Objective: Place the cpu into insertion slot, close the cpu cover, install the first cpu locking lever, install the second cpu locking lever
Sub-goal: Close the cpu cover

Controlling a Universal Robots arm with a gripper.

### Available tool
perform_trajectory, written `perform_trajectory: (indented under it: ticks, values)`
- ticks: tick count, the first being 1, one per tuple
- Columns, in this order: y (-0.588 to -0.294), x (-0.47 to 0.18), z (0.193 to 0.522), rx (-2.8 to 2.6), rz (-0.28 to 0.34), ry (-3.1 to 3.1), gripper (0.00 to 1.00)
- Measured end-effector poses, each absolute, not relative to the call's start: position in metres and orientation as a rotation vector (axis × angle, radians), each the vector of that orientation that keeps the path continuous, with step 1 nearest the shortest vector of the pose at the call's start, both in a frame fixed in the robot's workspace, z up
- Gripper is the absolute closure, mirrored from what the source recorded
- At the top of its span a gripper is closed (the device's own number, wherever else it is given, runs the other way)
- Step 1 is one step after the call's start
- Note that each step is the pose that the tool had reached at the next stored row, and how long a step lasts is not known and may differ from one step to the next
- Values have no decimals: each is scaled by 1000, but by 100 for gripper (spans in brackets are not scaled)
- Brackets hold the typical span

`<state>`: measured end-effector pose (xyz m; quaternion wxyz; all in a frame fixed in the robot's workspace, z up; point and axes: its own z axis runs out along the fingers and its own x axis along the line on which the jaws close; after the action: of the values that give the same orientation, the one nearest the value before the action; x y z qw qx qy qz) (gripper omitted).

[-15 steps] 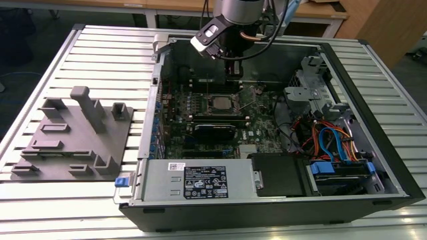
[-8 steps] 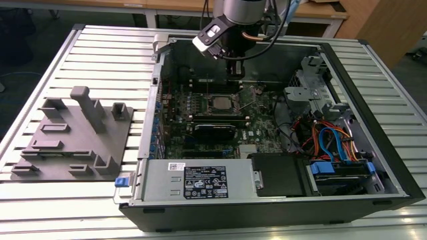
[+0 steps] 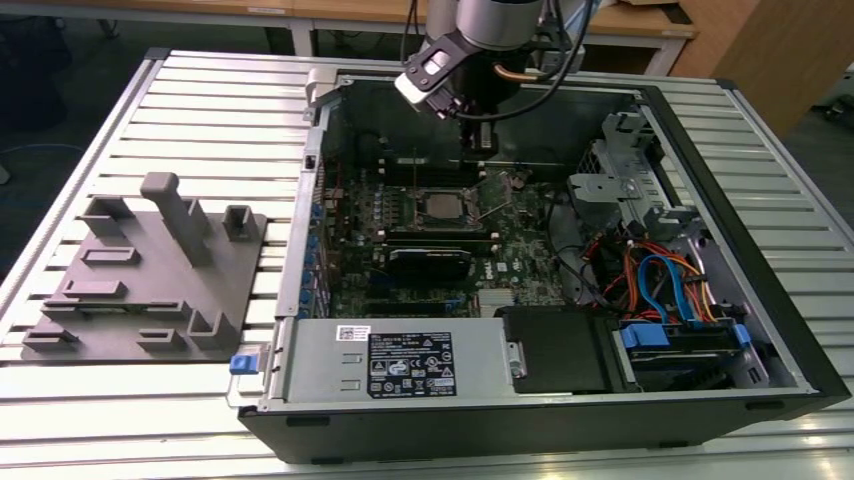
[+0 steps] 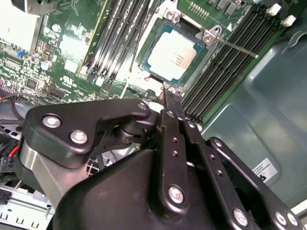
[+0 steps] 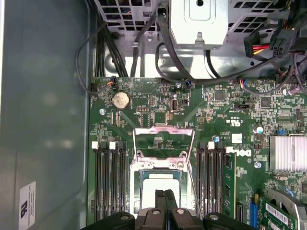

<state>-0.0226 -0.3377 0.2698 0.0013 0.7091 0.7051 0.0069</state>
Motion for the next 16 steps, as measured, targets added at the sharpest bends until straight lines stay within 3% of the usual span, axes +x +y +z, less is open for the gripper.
perform_trajectory:
  ticks: [16]
  values:
    - [-338, -18, 273, 2226, 22, 2213, 90]
